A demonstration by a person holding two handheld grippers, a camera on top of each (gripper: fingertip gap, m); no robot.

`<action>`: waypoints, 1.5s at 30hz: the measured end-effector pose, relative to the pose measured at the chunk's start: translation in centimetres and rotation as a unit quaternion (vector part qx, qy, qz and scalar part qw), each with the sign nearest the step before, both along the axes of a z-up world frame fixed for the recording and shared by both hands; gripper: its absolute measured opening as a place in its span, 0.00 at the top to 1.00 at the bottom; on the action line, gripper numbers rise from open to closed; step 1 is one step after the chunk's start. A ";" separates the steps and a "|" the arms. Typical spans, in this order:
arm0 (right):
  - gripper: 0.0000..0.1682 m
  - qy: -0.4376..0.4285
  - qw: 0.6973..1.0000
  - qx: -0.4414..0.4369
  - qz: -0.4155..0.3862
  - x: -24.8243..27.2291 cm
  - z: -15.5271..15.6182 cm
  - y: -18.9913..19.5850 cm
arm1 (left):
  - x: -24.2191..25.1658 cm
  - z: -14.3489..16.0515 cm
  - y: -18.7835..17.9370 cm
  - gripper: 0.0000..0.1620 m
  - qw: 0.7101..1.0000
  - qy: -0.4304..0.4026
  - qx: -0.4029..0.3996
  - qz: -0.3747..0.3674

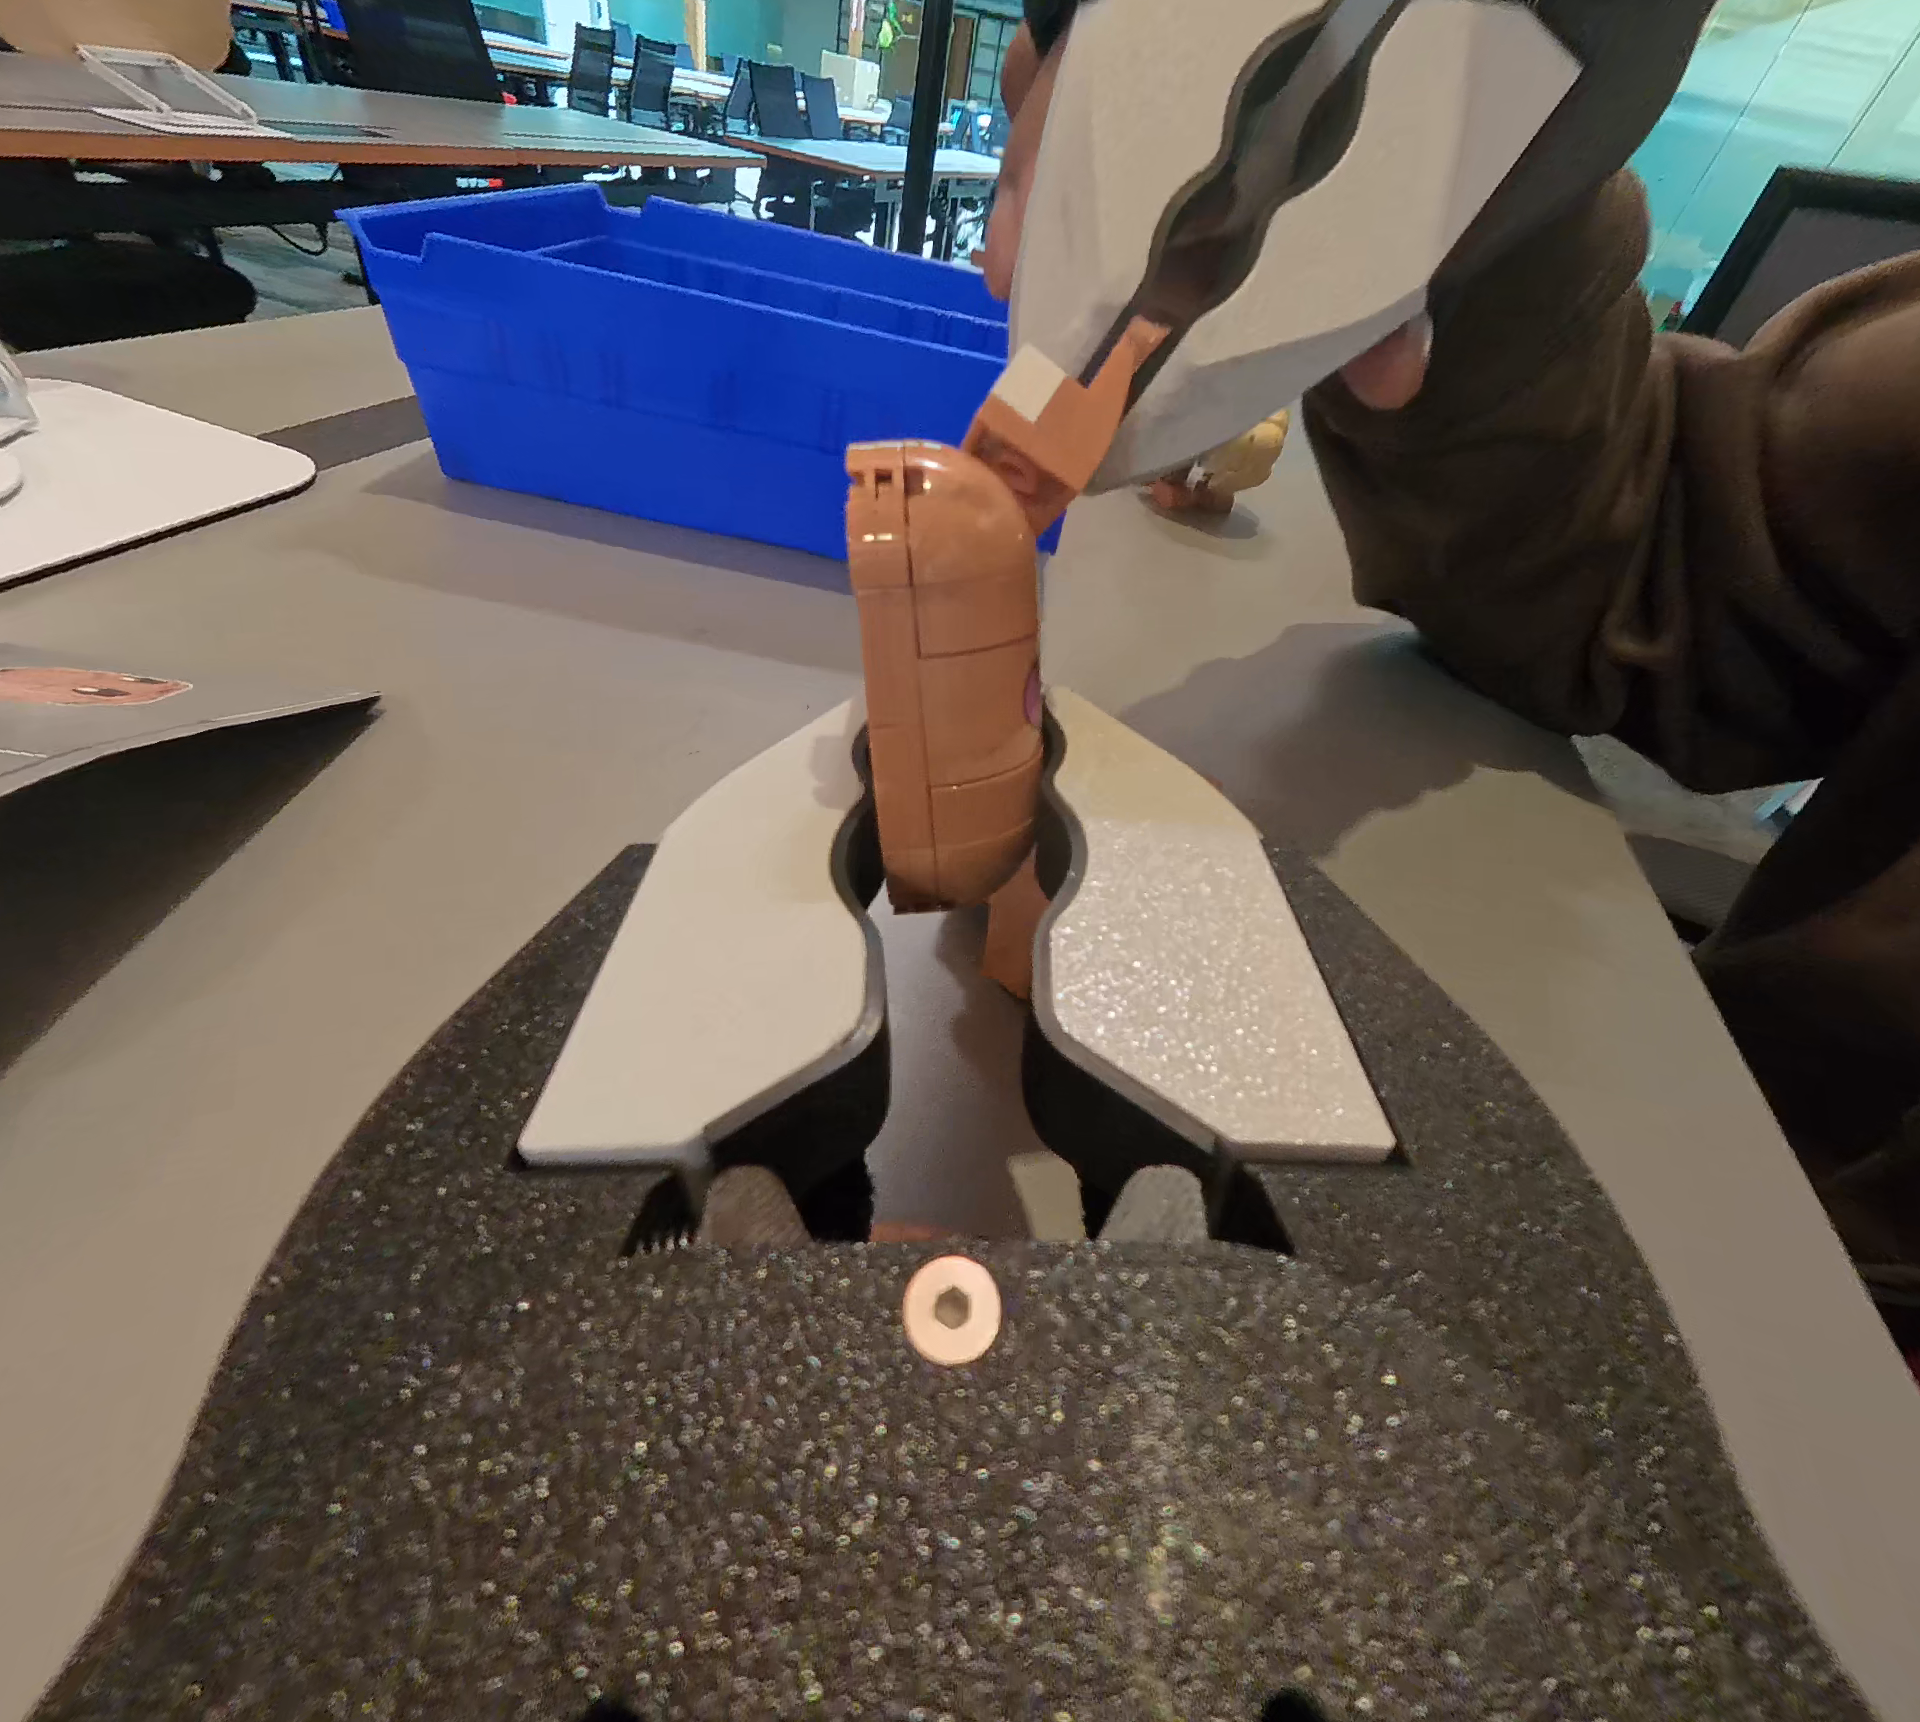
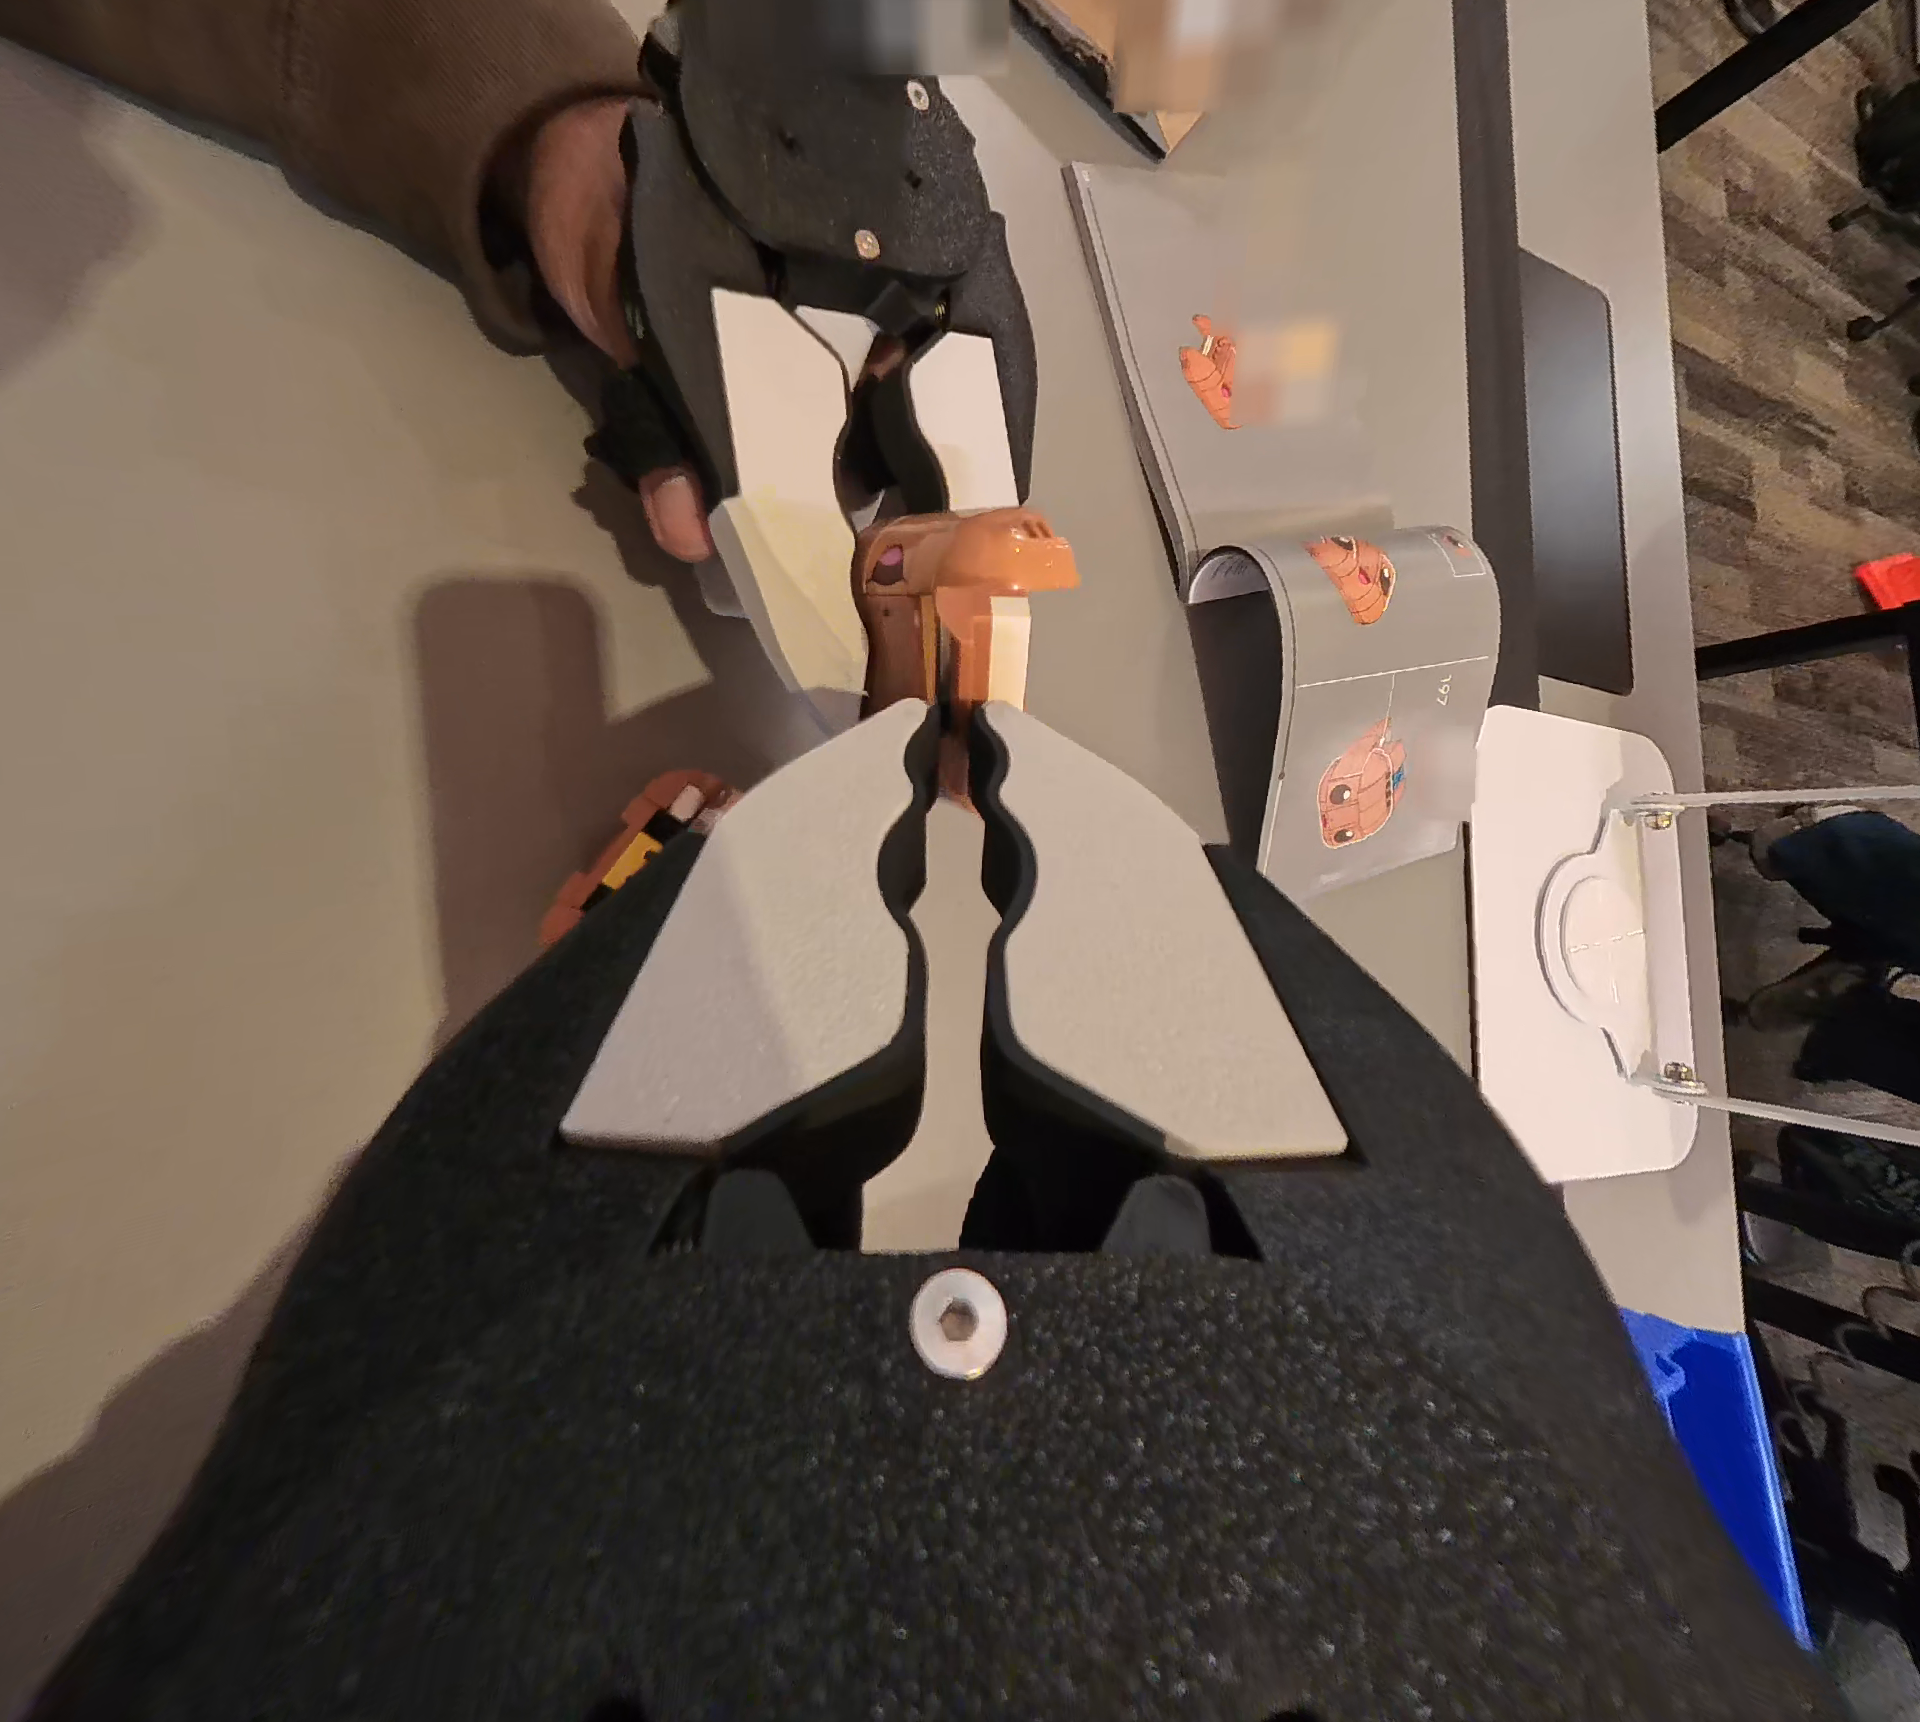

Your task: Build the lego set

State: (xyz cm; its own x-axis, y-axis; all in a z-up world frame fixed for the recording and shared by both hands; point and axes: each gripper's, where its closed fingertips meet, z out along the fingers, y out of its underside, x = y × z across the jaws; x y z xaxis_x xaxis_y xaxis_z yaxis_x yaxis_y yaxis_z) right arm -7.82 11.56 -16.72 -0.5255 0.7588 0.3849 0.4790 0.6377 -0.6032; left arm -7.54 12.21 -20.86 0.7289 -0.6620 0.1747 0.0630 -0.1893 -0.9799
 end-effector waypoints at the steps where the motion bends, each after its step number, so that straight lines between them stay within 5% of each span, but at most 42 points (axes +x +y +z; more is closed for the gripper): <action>1: 0.97 -0.010 1.000 0.000 0.000 0.2 0.0 0.0 | 0.1 -0.1 0.0 0.84 1.000 0.011 0.002 0.001; 10: 0.98 -0.132 0.991 0.014 0.005 1.8 -1.5 0.0 | 0.4 -1.6 -0.1 0.85 0.991 0.128 0.027 0.004; 20: 0.98 -0.162 0.985 0.058 -0.006 2.5 -2.0 0.9 | 0.7 -2.1 -0.3 0.85 0.984 0.175 0.038 0.002; 35: 0.98 -0.170 0.983 0.062 0.027 2.3 -2.7 -0.6 | 0.7 -2.5 -0.3 0.84 0.983 0.180 0.028 -0.003; 45: 0.98 -0.148 0.985 -0.013 0.085 2.0 -2.1 -1.1 | 0.8 -2.3 -0.9 0.84 0.990 0.136 0.008 -0.040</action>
